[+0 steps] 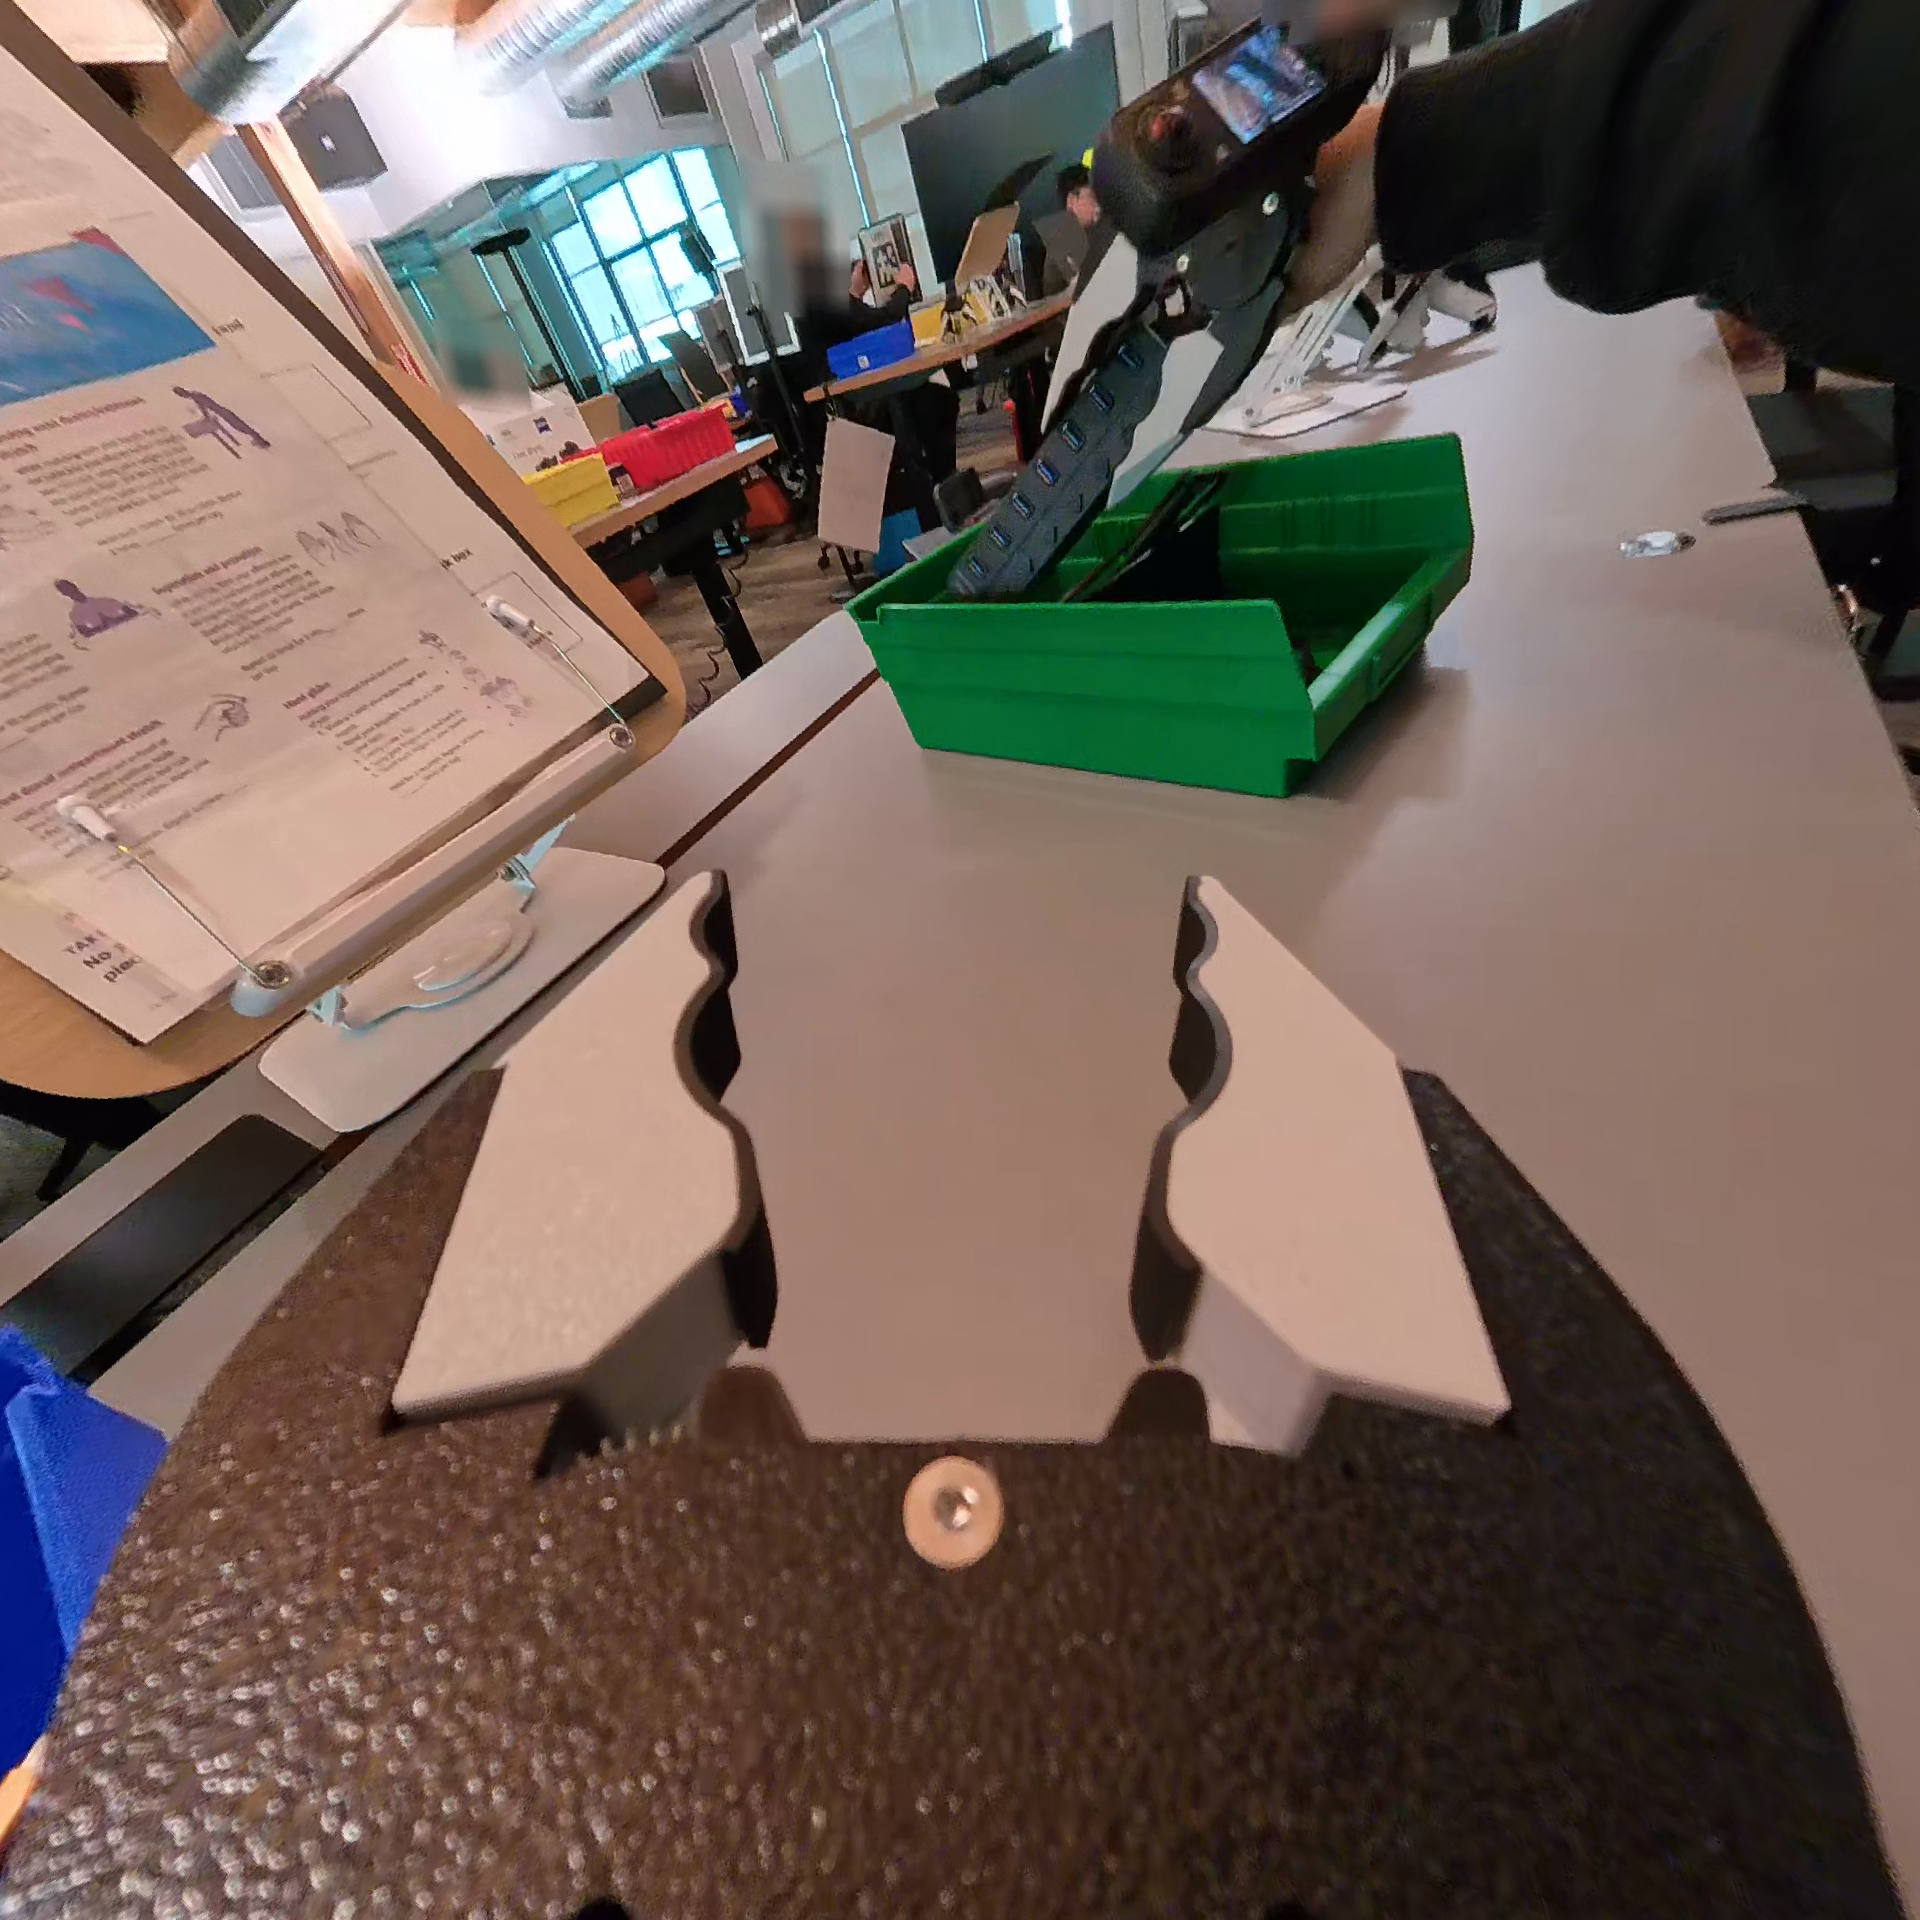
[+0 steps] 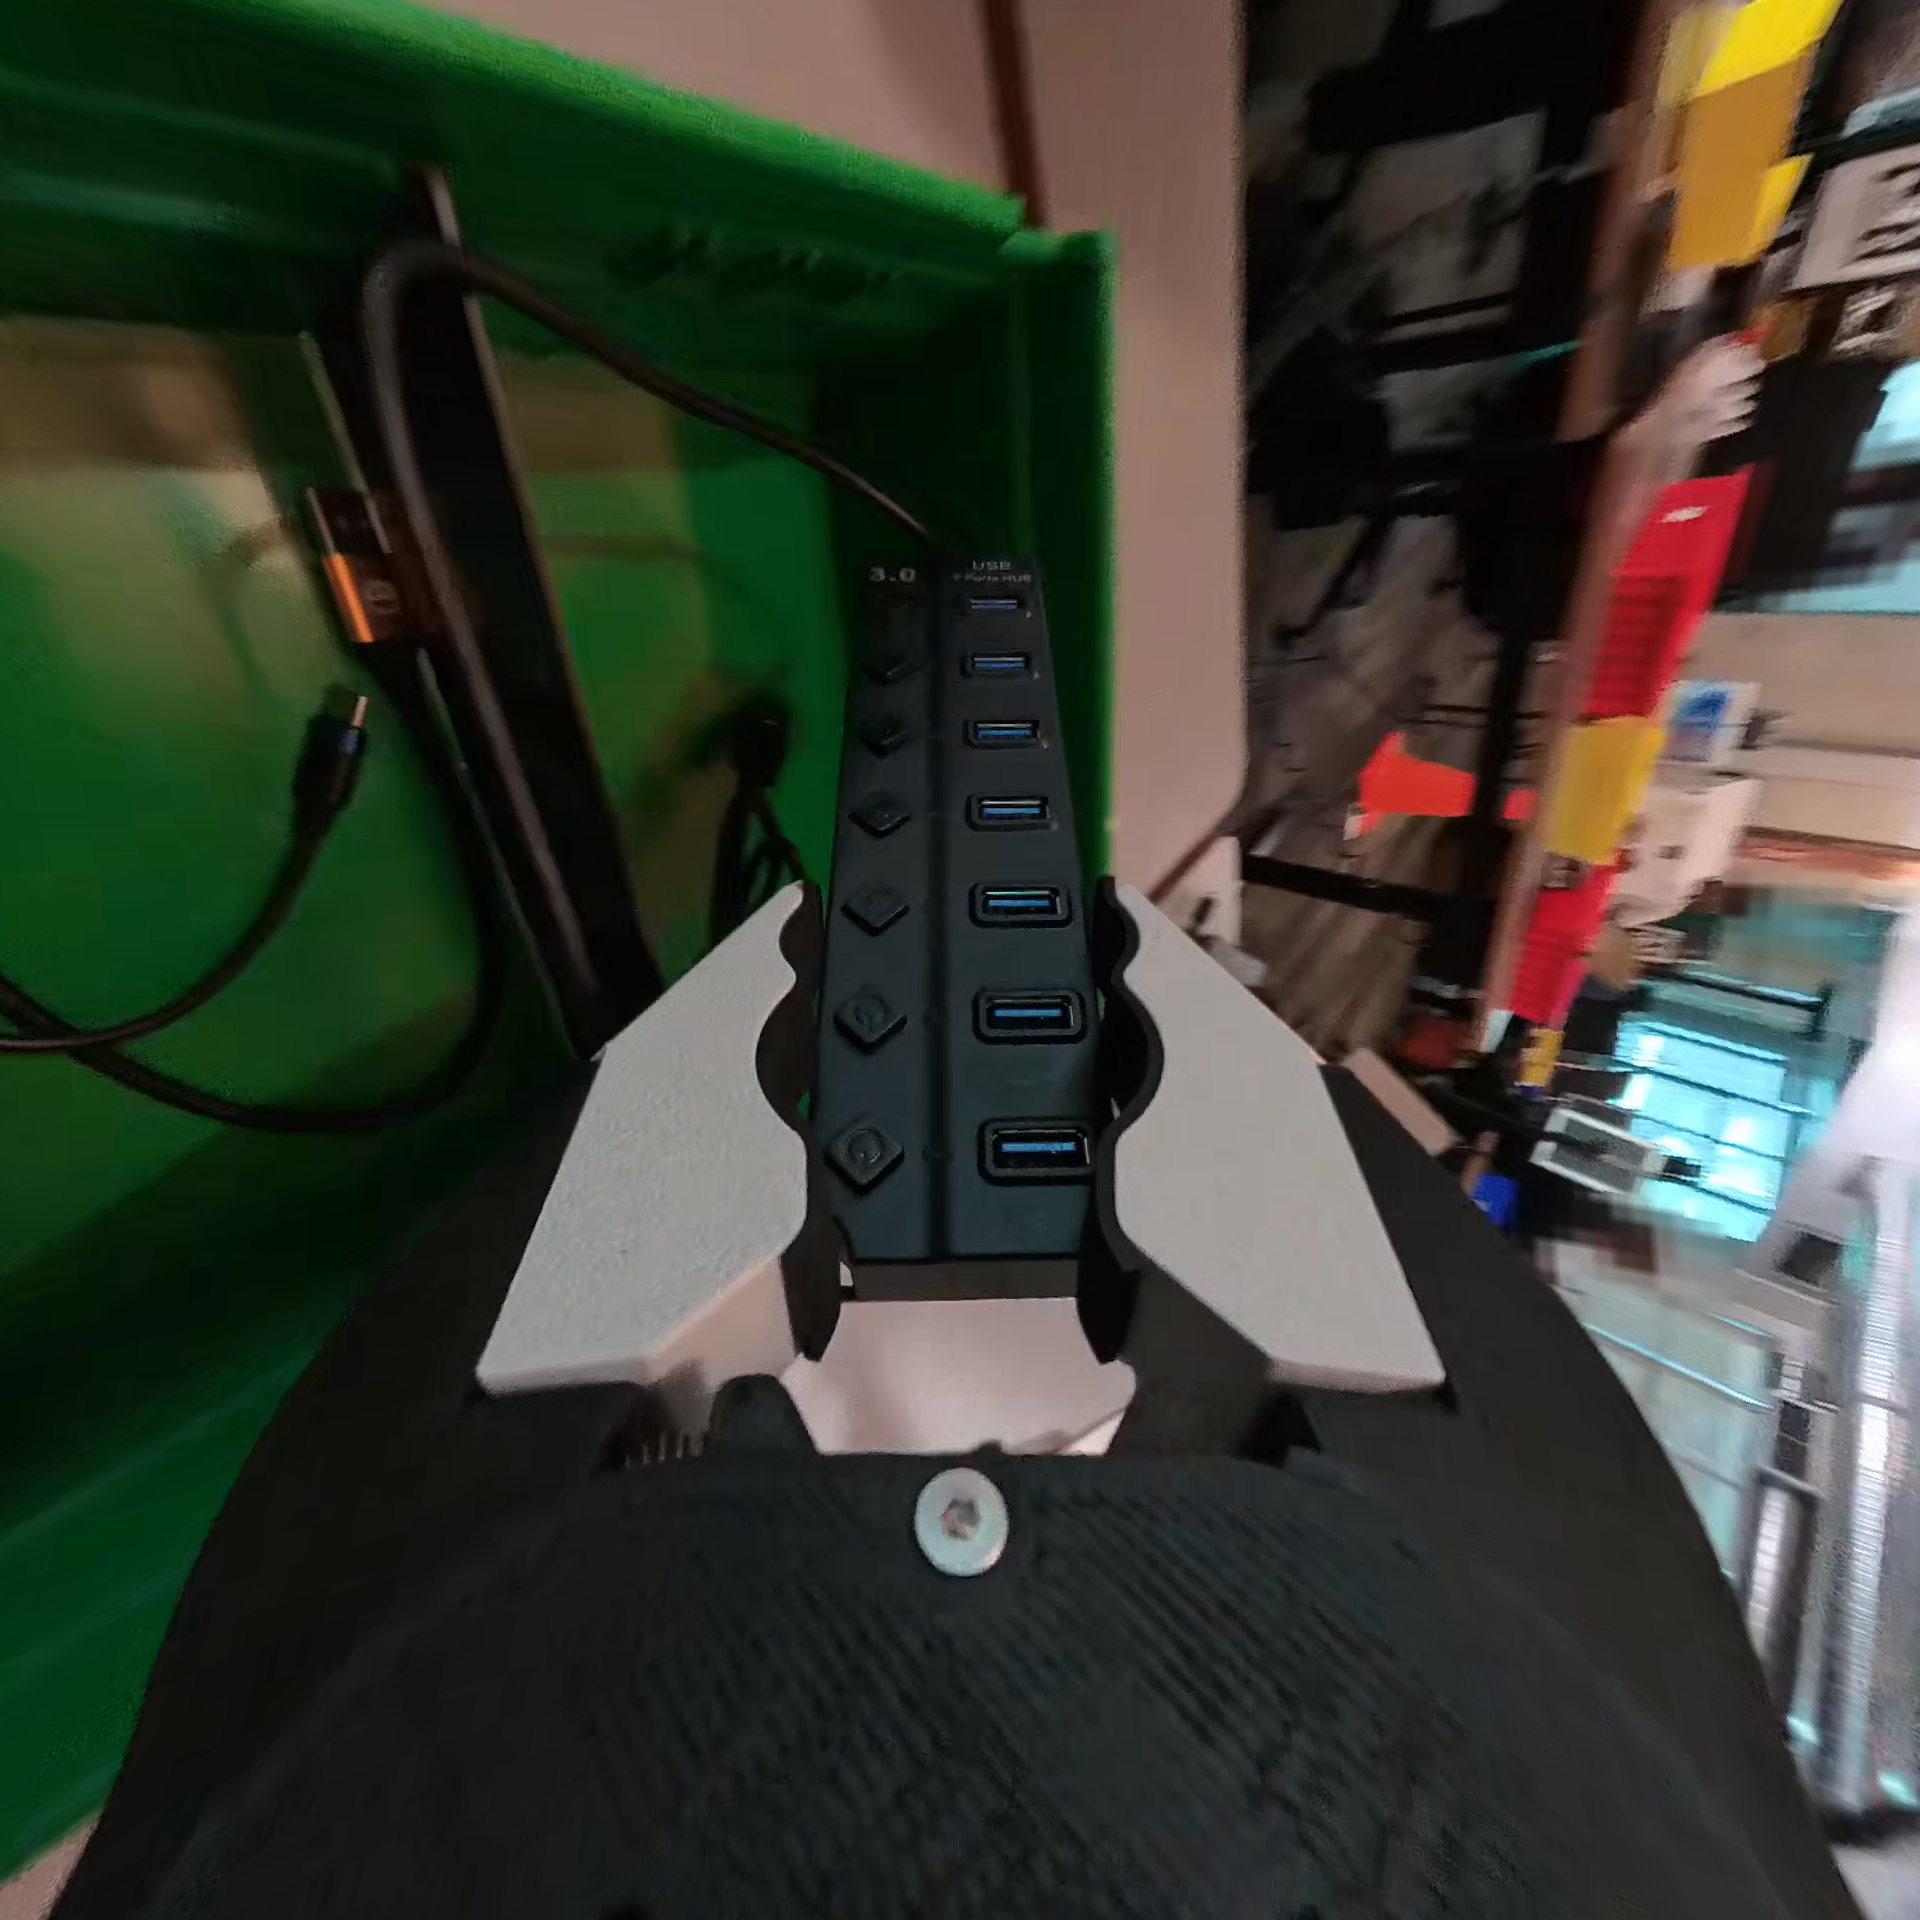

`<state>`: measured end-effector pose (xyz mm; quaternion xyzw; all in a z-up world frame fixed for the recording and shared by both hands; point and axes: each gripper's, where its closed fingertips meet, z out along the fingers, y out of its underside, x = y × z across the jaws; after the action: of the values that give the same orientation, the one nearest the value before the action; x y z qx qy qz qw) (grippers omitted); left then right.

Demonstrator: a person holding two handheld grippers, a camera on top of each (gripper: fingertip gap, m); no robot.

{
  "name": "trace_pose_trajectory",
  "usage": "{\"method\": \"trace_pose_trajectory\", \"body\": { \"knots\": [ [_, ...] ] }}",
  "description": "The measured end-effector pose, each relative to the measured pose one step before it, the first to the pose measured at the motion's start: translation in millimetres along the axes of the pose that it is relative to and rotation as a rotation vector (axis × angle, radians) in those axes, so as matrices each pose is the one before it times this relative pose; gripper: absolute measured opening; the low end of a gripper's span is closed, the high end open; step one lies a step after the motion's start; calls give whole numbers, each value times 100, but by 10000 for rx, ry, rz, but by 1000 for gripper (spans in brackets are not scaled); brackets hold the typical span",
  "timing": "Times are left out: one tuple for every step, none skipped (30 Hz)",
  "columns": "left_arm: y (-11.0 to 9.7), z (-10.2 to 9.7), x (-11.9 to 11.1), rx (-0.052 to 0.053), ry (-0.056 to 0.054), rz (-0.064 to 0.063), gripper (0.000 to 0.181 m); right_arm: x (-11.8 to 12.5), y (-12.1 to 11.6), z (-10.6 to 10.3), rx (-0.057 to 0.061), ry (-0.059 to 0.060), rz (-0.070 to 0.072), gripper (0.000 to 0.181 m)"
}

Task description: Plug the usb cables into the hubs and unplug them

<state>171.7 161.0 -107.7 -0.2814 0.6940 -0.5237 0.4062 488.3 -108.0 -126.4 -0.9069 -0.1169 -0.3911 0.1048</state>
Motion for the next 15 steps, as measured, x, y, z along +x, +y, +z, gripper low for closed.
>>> {"method": "trace_pose_trajectory", "body": {
  "knots": [
    [354, 107, 28, -139, 38, 43, 83, -847, 317, 1202, -76, -367, 132, 51],
    [375, 77, 41, -154, 46, 43, 83, -717, 296, 1055, -78, -350, 89, 52],
    [328, 50, 47, -150, 33, 14, 83, -435, 348, 898, -120, -235, 35, 52],
    [237, -4, 25, -125, 23, -12, 83, -91, 406, 737, -153, -34, -53, 52],
    [95, -63, -1, -75, 5, -39, 83, 16, 419, 574, -162, 0, -22, 51],
    [-20, -122, -40, -41, 15, -124, 83, -128, 278, 390, -65, -176, 135, 51],
    [-82, -194, -44, -37, 31, -226, 83, 20, 131, 165, 1, -140, 235, 51],
    [-181, -276, -174, -20, -23, -294, 83, 596, 74, -52, 40, 234, 140, 53],
    [-235, -370, -342, -10, -121, -310, 82, 991, 121, -196, -46, 520, 116, 53],
    [-234, -512, -454, -44, -178, -260, 81, 1026, 191, -325, -169, 526, 60, 54],
    [-280, -711, -608, -77, -264, -143, 80, 1236, 315, -483, -293, 670, 10, 53],
    [-332, -957, -956, -76, -459, -76, 79, 1308, 364, -585, -357, 724, -16, 53],
    [-366, -1169, -1297, -59, -586, -76, 78, 1008, 266, -682, -294, 553, 45, 54],
    [-389, -1287, -1464, 2, -572, -151, 76, 827, -30, -788, -105, 486, 170, 54],
    [-290, -1345, -1599, -16, -549, -225, 73, 682, -389, -913, 119, 460, 266, 54]
  ]
}}
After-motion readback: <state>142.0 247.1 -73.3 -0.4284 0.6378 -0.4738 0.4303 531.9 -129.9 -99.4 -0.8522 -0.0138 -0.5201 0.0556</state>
